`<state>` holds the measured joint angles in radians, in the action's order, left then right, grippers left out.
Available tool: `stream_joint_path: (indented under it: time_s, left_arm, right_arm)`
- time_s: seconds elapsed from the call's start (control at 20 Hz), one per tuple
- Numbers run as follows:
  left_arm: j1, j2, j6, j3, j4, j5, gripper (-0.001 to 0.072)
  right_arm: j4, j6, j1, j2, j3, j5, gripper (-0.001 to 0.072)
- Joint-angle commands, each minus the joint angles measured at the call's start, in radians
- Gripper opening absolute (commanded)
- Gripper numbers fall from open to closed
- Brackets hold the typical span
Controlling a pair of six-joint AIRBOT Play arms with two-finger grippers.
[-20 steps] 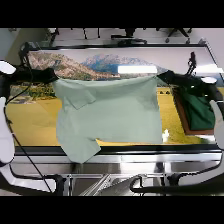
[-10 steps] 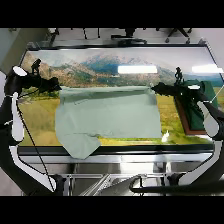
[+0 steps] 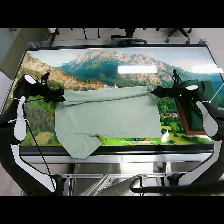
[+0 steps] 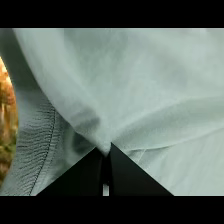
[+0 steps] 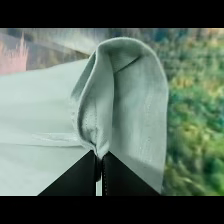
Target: Fold the shirts.
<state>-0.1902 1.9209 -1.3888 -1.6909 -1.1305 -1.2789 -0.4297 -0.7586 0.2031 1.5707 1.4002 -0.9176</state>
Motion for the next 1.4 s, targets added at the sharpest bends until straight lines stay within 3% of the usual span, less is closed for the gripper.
stream_joint_path:
  time_s: [0.0, 0.05, 0.1, 0.15, 0.2, 0.25, 0.4, 0.6, 0.95, 1.1, 1.35]
  left_arm:
    - [0.005, 0.000, -0.001, 0.025, -0.001, 0.010, 0.0017]
    - [0.005, 0.000, -0.002, 0.015, 0.000, 0.005, 0.0018]
    - [0.005, 0.000, -0.002, -0.001, -0.001, -0.012, 0.0025]
    - [0.000, 0.000, -0.003, -0.026, -0.003, -0.058, 0.0273]
    - [-0.005, 0.000, -0.037, -0.058, -0.005, -0.121, 0.0545]
    - [-0.018, 0.000, -0.090, -0.090, -0.004, -0.184, 0.0557]
    - [-0.064, -0.056, -0.154, -0.106, -0.004, -0.342, 0.0557]
    - [-0.108, -0.322, -0.135, 0.229, -0.005, -0.352, 0.0557]
    - [-0.236, -0.935, -0.150, 1.090, -0.023, -0.104, 0.0557]
    - [-0.270, -1.017, -0.140, 1.286, 0.039, -0.019, 0.0556]
    - [-0.270, -1.014, -0.111, 1.425, 0.130, 0.224, 0.0556]
  right_arm:
    - [-0.005, -0.001, -0.003, 0.000, 0.001, -0.008, 0.0021]
    - [-0.005, 0.000, -0.003, -0.003, 0.001, -0.015, 0.0023]
    - [-0.005, 0.004, -0.003, -0.011, 0.001, -0.034, 0.0134]
    - [-0.014, 0.020, 0.003, -0.030, 0.001, -0.066, 0.0337]
    - [-0.040, 0.022, 0.015, -0.058, 0.001, -0.106, 0.0381]
    - [-0.081, 0.018, 0.035, -0.099, 0.001, -0.147, 0.0381]
    - [-0.288, -0.141, 0.109, -0.230, 0.000, -0.243, 0.0381]
    - [-0.463, -0.253, 0.162, -0.360, -0.114, -0.407, 0.0378]
    - [-0.472, -0.267, 0.165, -0.498, -0.431, -0.384, 0.0371]
    - [-0.468, -0.267, 0.165, -0.497, -0.453, -0.378, 0.0371]
    - [-0.449, -0.266, 0.164, -0.497, -0.453, -0.369, 0.0371]
